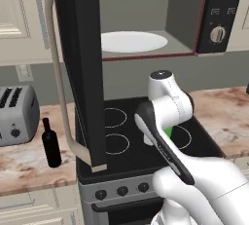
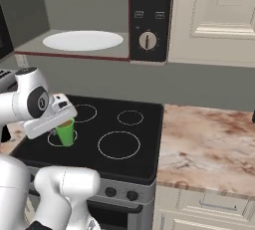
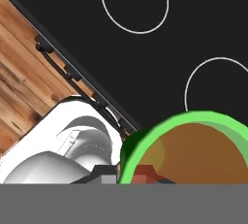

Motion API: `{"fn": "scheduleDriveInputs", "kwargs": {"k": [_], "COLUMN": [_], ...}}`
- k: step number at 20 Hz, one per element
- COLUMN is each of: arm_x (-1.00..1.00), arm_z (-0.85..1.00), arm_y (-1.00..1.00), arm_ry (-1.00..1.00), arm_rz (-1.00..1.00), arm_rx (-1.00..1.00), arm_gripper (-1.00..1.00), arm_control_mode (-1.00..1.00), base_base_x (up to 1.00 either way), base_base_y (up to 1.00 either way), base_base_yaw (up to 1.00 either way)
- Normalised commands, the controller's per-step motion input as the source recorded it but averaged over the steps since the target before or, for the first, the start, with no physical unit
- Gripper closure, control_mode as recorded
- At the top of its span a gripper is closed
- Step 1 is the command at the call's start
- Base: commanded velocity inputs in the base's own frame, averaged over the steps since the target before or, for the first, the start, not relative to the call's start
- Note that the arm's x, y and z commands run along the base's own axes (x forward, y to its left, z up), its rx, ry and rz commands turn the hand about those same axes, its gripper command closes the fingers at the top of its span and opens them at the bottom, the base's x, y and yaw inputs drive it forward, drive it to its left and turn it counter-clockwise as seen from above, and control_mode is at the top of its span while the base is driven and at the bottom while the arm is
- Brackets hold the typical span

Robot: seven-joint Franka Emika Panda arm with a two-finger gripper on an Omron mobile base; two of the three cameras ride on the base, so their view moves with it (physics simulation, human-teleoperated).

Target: Place the microwavable item in the microwave. Then, close the microwave door and press the start button.

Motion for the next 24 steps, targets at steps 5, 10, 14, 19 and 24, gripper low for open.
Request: {"fn": "scheduleDriveInputs", "kwargs": {"k": [5,10,14,19,24], "arm_x": [0.01,0.14,0.18,0.09,0.0], "arm_z": [0.67,0.89,0.56,0.39,0.45], "arm_y": [-0.17,-0.16,0.0,0.0,0.0], "arm_ry": [-0.1,-0.2,-0.18,-0.17,-0.23], "arm_rz": [0.0,0.07,0.12,0.14,0.11], "arm_rx": [0.0,0.0,0.0,-0.01,-0.02], "arm_gripper": [1.0,1.0,1.0,1.0,1.0], "arm_control_mode": [-1.0,-1.0,-1.0,-1.0,-1.0], "base_base_x": [0.0,0.0,0.0,0.0,0.0], "base_base_y": [0.0,0.0,0.0,0.0,0.0], "base_base_yaw": [0.0,0.0,0.0,0.0,0.0]}}
